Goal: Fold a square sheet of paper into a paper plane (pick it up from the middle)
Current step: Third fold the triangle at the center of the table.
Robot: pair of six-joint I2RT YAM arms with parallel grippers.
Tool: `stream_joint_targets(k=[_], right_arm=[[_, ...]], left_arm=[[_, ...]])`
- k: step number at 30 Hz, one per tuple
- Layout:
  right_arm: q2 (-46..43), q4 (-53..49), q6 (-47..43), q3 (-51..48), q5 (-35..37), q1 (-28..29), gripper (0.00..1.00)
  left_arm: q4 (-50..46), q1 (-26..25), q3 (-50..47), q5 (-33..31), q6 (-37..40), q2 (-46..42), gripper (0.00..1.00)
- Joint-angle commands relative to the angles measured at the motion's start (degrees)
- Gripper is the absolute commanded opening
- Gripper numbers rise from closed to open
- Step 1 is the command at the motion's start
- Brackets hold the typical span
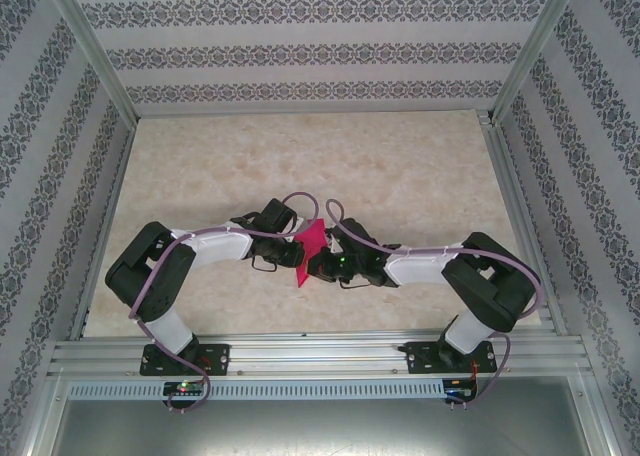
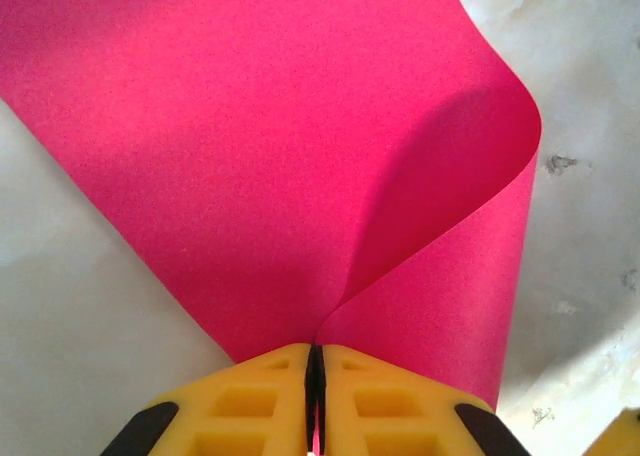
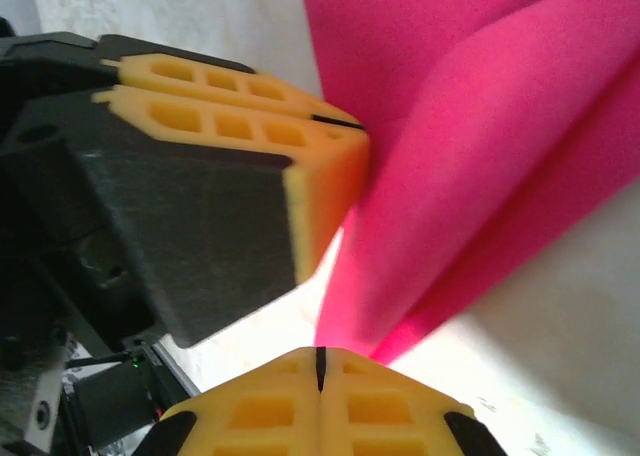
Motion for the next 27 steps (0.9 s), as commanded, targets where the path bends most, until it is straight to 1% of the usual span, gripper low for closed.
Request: stream_joint_targets(k=[1,4,7,14,23,27], right_arm=[[2.3,6.4,3.0,-1.3,1.7,1.1,0.01],[4.4,10.2,4.8,-1.6,0.2,1.6,0.01],[5.7,11.8,5.7,-2.0,0.1,2.1,0.01],[5.3,11.3,5.5,-3.2,0.9,2.6,0.01],[6.3,12.1,5.3,-2.7,-0.5,3.2,0.01],[5.3,12.1,5.1,-3.2,0.4,3.1,0.02]], left_arm=[[-0.1,0.6,-0.7,-0.3,-0.5,1.8,0.13],[-0.2,0.6,-0.7,-0.3,-0.4,2.0,0.13],[-0.4,0.6,-0.6,-0.5,-0.4,1.9,0.13],[-0.9,0.6,-0.4,-0.6,-0.1,1.7,0.13],[-1.3,0.6,0.2,-0.7,0.1,2.2,0.13],[-1.4,0.7,0.6,-0.3,0.3,1.9,0.12]])
